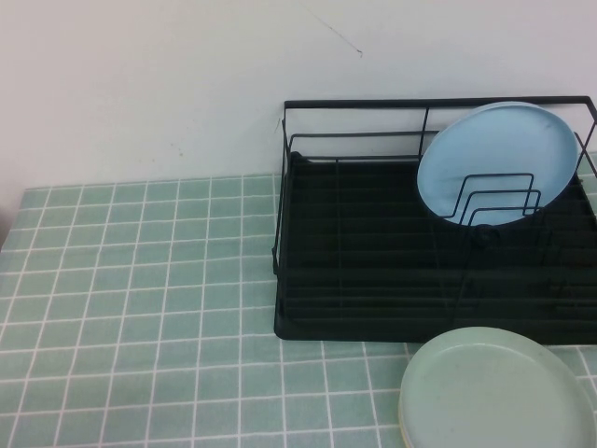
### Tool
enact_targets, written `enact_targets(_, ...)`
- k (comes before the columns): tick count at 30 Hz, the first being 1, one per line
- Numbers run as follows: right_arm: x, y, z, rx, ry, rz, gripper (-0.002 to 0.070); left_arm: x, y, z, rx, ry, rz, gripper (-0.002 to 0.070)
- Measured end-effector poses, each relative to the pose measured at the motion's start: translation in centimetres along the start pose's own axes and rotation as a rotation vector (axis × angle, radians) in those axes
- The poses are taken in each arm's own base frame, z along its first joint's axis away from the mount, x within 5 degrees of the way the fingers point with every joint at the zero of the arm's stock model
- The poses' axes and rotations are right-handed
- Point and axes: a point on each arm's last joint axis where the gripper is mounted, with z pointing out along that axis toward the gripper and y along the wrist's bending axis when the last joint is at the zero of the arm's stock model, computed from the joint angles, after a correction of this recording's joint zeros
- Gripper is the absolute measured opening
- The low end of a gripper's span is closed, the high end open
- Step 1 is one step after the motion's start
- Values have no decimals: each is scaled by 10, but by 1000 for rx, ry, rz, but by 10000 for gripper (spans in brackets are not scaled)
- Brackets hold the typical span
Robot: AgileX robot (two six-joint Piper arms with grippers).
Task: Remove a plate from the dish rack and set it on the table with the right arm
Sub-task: Grasp the plate from the shelf
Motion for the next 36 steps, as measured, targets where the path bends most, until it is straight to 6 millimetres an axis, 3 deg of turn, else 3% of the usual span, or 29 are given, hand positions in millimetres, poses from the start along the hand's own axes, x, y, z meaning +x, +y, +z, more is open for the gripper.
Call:
enact_targets(2, -13, -15, 17, -7, 14, -23, 266, 0, 0, 0, 0, 0, 0, -4)
enact_targets(5, -31, -37, 43, -9, 25, -90, 373, 0, 0, 0, 0, 0, 0, -4)
enact_targets(8, -45, -57, 68, -12, 30, -201, 407, 0, 0, 0, 0, 0, 0, -4)
enact_targets(15, -58, -94, 126, -30, 48, -351, 420, 0, 0, 0, 0, 0, 0, -4)
enact_targets(20, -53, -107, 156, -55, 72, -389, 421, 0, 0, 0, 0, 0, 0, -4)
enact_targets(36, -51, -109, 193, -22, 55, -519, 418, 0, 0, 0, 0, 0, 0, -4)
